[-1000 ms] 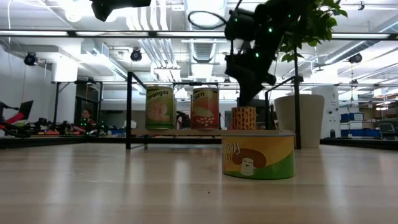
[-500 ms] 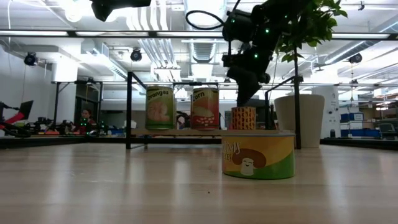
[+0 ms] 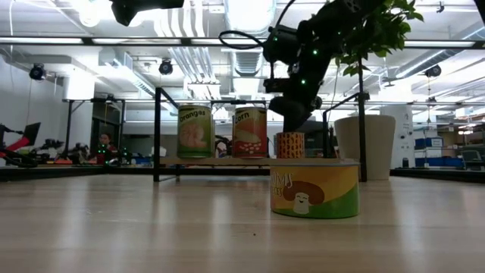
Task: Pick and place cans onto a shelf
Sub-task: Put the canned chili on the shelf, then put the canned mixed fruits on the shelf
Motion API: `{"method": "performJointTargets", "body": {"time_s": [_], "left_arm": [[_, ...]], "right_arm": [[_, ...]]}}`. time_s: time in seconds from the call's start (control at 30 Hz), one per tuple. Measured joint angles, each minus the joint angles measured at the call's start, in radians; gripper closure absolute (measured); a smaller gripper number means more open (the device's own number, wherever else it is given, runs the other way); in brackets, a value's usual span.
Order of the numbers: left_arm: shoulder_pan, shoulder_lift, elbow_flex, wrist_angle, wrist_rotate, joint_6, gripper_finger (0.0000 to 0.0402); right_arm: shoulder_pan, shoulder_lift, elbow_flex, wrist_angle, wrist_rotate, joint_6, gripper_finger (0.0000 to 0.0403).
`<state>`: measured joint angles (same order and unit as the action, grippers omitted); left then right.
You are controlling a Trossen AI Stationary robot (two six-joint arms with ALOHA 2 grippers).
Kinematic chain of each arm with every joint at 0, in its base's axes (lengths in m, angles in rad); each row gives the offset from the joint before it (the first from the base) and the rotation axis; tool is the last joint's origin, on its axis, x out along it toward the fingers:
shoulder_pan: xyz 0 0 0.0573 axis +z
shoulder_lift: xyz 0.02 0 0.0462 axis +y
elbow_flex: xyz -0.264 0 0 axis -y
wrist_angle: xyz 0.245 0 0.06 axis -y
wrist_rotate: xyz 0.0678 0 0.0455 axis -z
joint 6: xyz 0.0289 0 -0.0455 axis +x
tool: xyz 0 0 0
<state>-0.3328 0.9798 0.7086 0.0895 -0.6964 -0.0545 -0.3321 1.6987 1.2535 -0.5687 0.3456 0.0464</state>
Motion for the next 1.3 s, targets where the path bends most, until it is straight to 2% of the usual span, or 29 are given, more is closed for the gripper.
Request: {"method": "performJointTargets", "body": {"time_s": [0.57, 0.77, 0.9, 1.07, 1.2, 1.3], "left_arm": [[0.0, 0.0, 0.0, 0.0, 0.0, 0.005, 0.0387], [0.0, 0.0, 0.0, 0.0, 0.0, 0.019, 0.0387], [0.0, 0.0, 0.0, 0.005, 0.0, 0.037, 0.0387], [0.0, 0.0, 0.0, 0.017, 0.0, 0.049, 0.0387], [0.0, 0.0, 0.0, 0.023, 0.0, 0.048, 0.0387], [0.0, 0.0, 0.0, 0.024, 0.0, 0.046, 0.0387]], "right_arm": [[-0.027, 0.004, 0.061, -0.008, -0.006, -0.056, 0.0394], [0.013, -0.07, 0.11, -0.13, -0.006, -0.009, 0.0394], [0.084, -0.145, 0.127, -0.207, -0.006, 0.045, 0.0394], [0.233, -0.256, 0.122, -0.301, -0.046, 0.134, 0.0394], [0.374, -0.318, 0.099, -0.351, -0.162, 0.3, 0.0394], [0.484, -0.353, 0.052, -0.363, -0.318, 0.463, 0.0394]]}}
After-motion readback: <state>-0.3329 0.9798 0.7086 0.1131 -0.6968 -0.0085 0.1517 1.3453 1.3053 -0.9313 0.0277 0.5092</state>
